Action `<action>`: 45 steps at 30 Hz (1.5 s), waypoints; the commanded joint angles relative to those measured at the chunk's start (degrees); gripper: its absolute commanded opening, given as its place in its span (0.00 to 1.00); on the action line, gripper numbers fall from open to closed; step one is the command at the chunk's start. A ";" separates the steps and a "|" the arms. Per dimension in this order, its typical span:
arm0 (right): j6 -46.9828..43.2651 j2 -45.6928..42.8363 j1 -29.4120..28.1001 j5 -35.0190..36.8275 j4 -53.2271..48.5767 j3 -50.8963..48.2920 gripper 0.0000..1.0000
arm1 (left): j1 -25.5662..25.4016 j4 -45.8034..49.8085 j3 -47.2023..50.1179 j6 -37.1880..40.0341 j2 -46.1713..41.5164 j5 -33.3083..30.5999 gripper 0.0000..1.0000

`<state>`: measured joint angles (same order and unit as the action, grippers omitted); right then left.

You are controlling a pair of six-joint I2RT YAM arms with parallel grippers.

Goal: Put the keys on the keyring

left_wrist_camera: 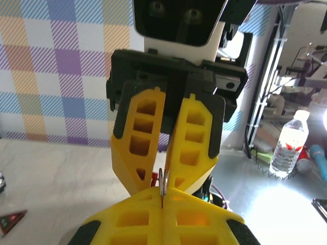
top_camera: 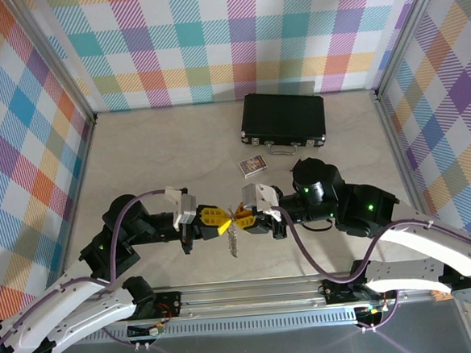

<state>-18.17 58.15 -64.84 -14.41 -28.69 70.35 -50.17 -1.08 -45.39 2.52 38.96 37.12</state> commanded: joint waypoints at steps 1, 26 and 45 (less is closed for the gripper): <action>1.47 -0.48 0.38 -1.19 3.11 -1.00 0.13 | -0.54 -9.81 1.07 -3.49 0.15 3.52 0.00; 2.05 -2.42 0.52 -2.81 6.44 -2.65 0.18 | -0.53 -6.69 1.08 -1.87 -0.29 2.26 0.00; 0.65 0.29 0.90 1.27 3.63 -0.70 0.00 | -0.55 2.98 -2.06 2.76 0.16 0.08 0.00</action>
<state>-16.78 57.06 -64.40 -15.40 -25.89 68.20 -50.17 -1.30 -44.82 2.87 39.24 37.21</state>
